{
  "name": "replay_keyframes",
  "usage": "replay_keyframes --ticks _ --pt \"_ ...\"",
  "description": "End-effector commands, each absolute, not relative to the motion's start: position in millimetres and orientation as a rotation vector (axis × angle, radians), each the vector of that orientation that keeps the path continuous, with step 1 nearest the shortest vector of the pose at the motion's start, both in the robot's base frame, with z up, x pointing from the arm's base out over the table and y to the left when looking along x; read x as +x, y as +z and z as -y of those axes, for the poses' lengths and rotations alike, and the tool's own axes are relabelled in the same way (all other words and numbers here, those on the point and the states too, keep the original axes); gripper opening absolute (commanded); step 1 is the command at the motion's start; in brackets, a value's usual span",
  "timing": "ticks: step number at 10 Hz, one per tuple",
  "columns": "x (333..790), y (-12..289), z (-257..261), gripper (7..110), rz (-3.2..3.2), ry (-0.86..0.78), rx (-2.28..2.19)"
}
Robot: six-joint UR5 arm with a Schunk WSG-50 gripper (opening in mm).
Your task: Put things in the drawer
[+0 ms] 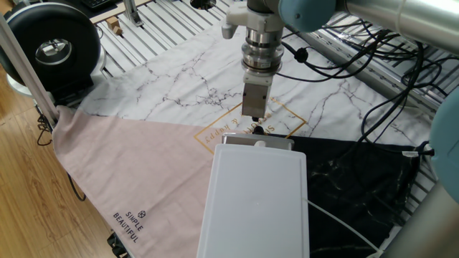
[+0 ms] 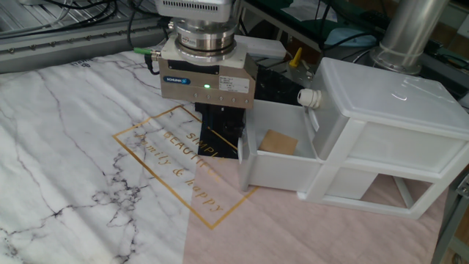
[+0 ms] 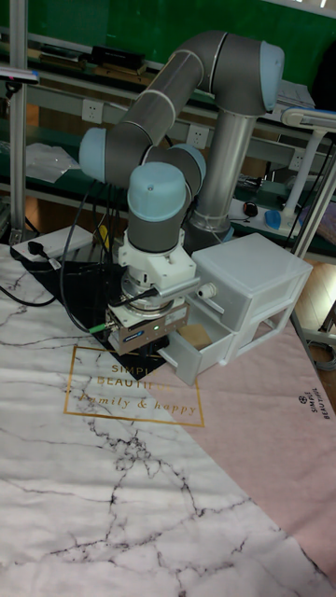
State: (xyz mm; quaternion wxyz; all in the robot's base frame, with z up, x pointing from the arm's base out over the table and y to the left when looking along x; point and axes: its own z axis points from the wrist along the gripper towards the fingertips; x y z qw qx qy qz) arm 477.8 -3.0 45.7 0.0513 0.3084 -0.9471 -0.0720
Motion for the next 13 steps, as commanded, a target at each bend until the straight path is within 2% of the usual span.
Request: replay_keyframes --ticks 1,6,10,13 --pt "474.4 42.9 -0.1 7 2.881 -0.251 0.937" --pt "476.6 43.9 -3.3 7 2.898 -0.27 0.907" --pt "487.3 40.4 43.3 7 2.907 0.025 0.868" --pt "497.3 39.3 30.6 7 2.979 -0.03 0.808"
